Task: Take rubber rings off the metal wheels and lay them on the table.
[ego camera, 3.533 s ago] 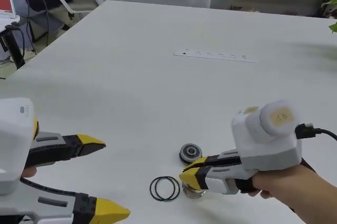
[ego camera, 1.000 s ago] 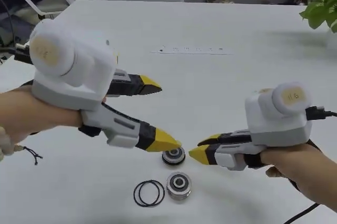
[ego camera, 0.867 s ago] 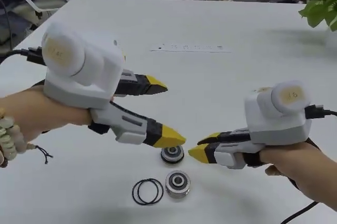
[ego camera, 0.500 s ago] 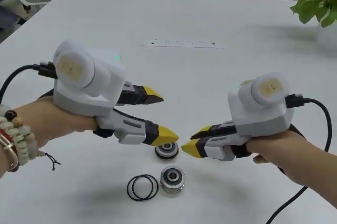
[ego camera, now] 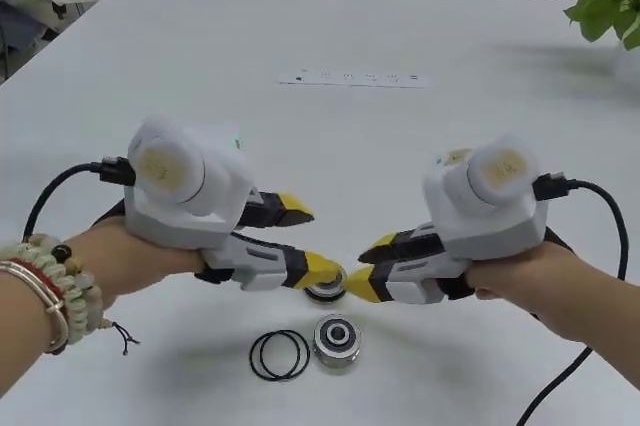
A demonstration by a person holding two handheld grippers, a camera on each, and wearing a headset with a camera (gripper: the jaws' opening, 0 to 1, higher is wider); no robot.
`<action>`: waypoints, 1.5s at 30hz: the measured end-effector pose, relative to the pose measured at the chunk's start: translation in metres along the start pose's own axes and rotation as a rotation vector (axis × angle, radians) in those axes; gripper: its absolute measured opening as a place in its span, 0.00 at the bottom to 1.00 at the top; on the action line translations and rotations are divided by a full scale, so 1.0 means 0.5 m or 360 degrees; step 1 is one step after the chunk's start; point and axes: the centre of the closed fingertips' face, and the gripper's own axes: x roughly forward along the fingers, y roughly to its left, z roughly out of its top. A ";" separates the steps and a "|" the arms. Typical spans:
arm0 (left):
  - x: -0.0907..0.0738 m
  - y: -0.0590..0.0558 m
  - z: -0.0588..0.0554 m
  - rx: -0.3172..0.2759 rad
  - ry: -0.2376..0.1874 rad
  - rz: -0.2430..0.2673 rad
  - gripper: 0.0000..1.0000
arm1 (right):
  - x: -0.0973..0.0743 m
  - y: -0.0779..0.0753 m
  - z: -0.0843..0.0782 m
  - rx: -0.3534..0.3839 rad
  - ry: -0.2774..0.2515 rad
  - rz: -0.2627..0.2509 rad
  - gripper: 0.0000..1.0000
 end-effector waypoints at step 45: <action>0.023 -0.028 -0.038 -0.0045 0.0049 -0.0016 0.08 | 0.024 0.030 -0.005 -0.0090 -0.0026 0.0050 0.19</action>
